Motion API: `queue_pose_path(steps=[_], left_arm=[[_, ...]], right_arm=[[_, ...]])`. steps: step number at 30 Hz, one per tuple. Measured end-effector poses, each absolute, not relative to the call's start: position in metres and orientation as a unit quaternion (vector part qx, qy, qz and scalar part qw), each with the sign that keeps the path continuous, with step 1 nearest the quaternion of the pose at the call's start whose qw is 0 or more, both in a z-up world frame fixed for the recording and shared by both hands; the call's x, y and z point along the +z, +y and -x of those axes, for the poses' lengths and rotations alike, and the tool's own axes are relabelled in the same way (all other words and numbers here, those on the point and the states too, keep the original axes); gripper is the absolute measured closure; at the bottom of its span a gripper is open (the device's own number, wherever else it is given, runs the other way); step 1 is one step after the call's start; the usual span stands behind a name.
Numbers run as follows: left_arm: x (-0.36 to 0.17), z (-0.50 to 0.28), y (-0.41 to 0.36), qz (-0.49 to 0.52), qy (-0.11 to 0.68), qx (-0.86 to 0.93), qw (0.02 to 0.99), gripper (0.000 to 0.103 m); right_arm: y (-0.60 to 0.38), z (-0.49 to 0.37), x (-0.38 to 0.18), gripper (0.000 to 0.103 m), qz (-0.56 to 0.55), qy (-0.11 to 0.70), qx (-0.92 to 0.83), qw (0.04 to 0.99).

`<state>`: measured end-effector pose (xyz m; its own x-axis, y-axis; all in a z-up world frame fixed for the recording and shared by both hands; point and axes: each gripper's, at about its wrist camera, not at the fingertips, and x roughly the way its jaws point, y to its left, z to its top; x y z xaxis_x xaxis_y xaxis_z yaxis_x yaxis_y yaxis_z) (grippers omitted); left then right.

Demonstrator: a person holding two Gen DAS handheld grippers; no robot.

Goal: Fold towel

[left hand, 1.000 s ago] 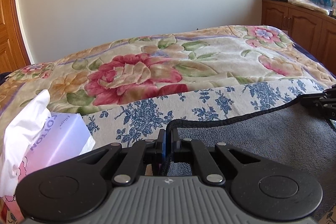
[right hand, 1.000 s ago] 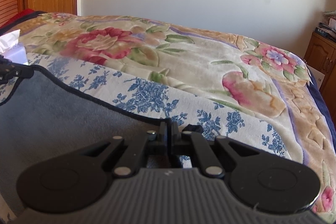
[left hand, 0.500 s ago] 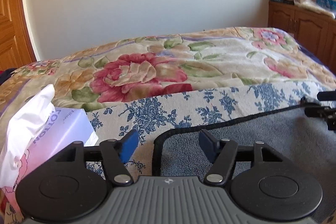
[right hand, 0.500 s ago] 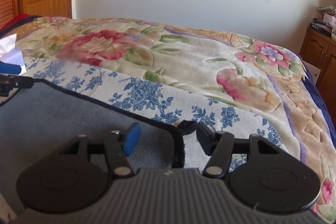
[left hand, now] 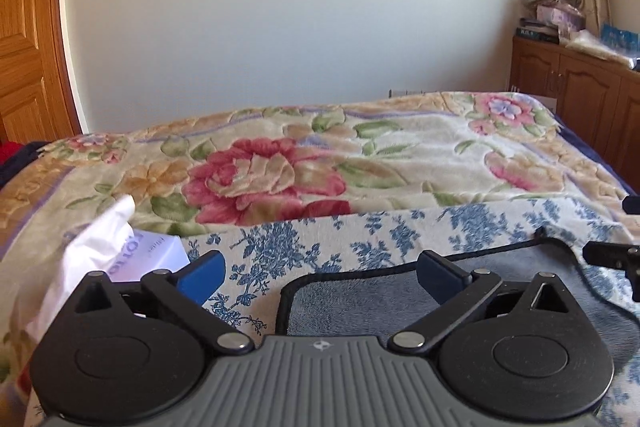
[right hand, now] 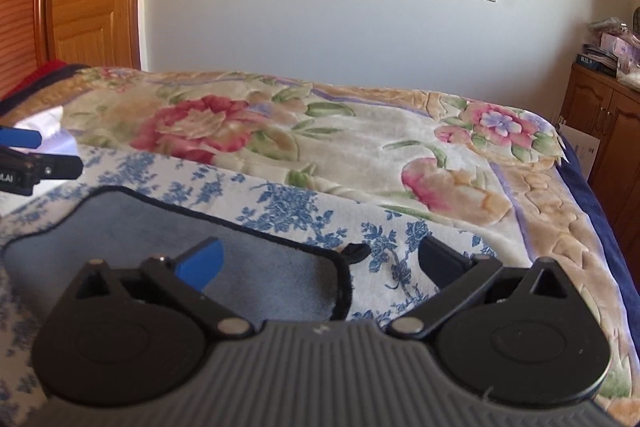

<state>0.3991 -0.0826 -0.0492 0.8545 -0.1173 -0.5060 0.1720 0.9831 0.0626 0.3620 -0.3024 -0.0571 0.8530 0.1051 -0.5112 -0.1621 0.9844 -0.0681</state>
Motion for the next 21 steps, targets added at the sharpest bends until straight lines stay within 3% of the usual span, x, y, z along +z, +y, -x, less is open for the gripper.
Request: queue_pose_path(steps=[21], left_arm=[[-0.001,-0.317,-0.07,-0.052,0.253,-0.075,0.963,0.0]], right_arm=[[-0.289,-0.293,0.009,0.0,0.036,0.223,0.073,0.971]])
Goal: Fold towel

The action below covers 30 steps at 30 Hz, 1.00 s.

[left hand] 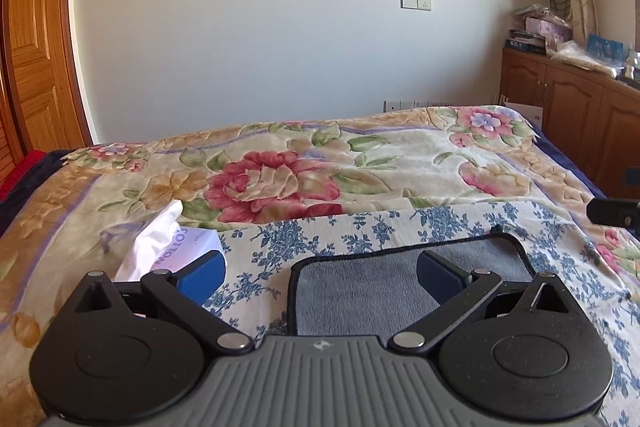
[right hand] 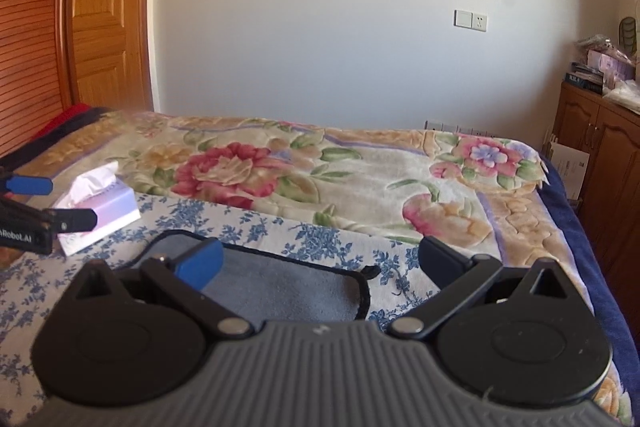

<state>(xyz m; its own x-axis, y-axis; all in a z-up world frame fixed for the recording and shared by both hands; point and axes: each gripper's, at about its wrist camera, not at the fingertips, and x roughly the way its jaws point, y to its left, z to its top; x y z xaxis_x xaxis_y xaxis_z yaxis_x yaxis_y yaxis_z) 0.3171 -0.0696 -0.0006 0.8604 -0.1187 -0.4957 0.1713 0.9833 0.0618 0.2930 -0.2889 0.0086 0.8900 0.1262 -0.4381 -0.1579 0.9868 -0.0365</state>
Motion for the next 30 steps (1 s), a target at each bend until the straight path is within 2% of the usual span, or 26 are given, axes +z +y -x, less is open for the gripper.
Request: queue_pose_path(steps=[30], left_arm=[[0.072,-0.169,-0.056,-0.079,0.218,-0.067,0.97,0.0]], right_arm=[[-0.255,-0.169,0.045,0.0,0.026,0.216,0.084,0.972]])
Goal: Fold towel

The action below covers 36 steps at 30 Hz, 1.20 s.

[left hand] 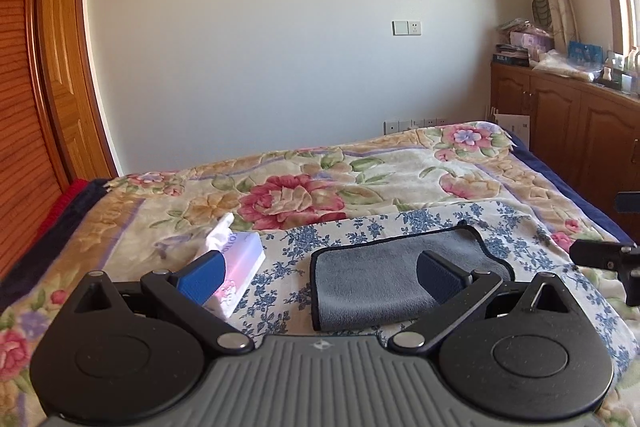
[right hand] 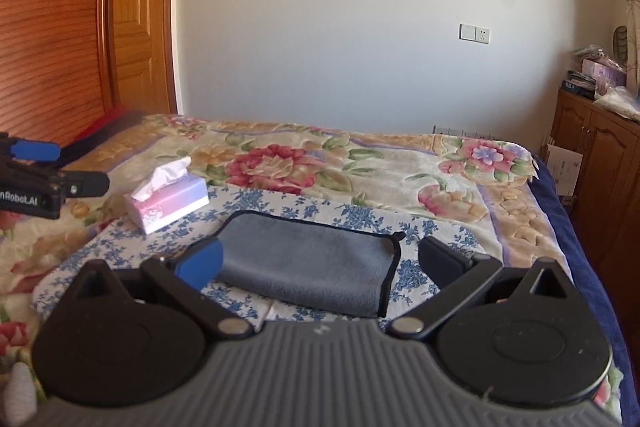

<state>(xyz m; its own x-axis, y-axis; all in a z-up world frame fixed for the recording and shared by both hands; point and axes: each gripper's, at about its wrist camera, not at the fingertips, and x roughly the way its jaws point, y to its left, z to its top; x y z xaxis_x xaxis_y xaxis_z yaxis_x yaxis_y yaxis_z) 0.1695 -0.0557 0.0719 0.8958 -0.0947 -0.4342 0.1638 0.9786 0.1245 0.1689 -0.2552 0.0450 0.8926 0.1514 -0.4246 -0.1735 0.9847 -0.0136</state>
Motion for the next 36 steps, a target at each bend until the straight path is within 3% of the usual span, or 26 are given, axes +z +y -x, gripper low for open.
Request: queue_pose_path(steps=[15,36], left_arm=[[0.076,-0.101,-0.044,-0.063,0.216,-0.059,0.972,0.0],[0.025,-0.025,-0.008,-0.046,0.197,-0.002,0.979,0.0]], right_arm=[[-0.26,-0.105,0.051,0.0,0.004,0.208,0.063,0.976],[-0.247,-0.045,0.022,0.0,-0.018,0.197,0.045,0.979]])
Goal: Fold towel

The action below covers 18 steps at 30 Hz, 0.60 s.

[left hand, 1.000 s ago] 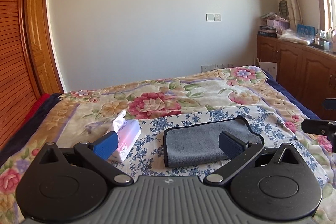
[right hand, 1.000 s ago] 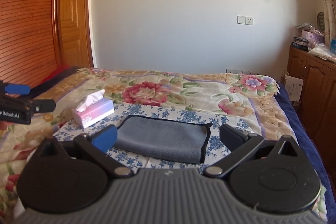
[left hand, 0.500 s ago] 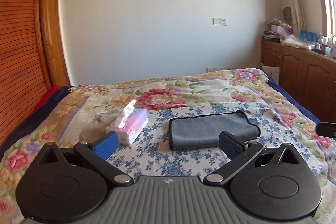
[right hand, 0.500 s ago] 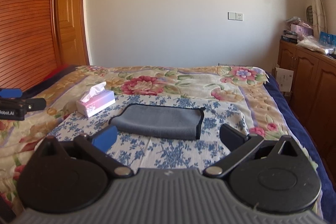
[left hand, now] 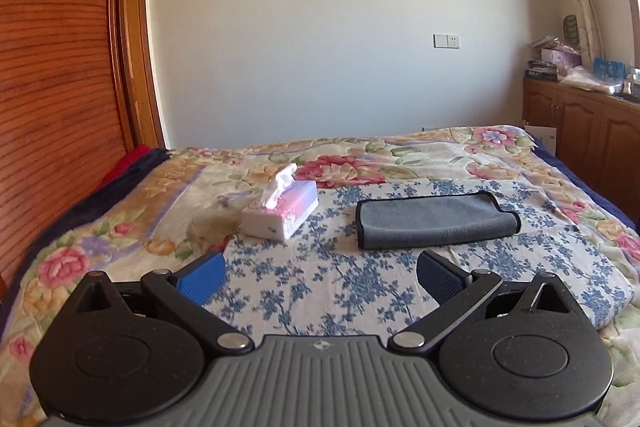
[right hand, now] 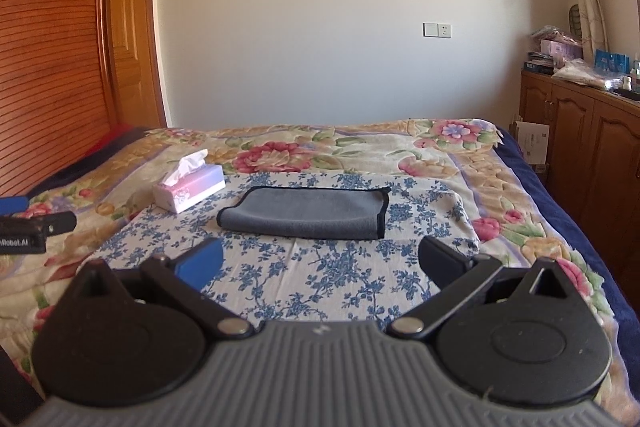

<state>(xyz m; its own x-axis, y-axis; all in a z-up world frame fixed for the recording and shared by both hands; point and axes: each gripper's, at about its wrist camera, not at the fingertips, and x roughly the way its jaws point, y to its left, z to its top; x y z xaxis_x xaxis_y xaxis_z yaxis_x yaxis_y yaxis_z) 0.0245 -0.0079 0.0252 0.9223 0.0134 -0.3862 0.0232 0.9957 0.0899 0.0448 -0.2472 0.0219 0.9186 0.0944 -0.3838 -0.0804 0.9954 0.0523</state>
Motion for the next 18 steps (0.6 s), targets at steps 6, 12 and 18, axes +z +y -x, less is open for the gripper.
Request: queue_pose_path(steps=[6,12,18], left_arm=[[0.015,-0.018,-0.005,-0.038,0.2,-0.007,0.979,0.0],[0.008,-0.017,-0.003,-0.039,0.203,-0.009,0.978,0.0],[0.001,-0.017,-0.002,-0.043,0.199,-0.008,0.979,0.0]], right_arm=[[-0.248,-0.038,0.014,0.0,-0.02,0.196,0.037,0.98],[-0.251,-0.035,0.005,0.0,-0.02,0.201,0.028,0.979],[-0.255,-0.031,-0.001,0.0,-0.023,0.2,0.018,0.979]])
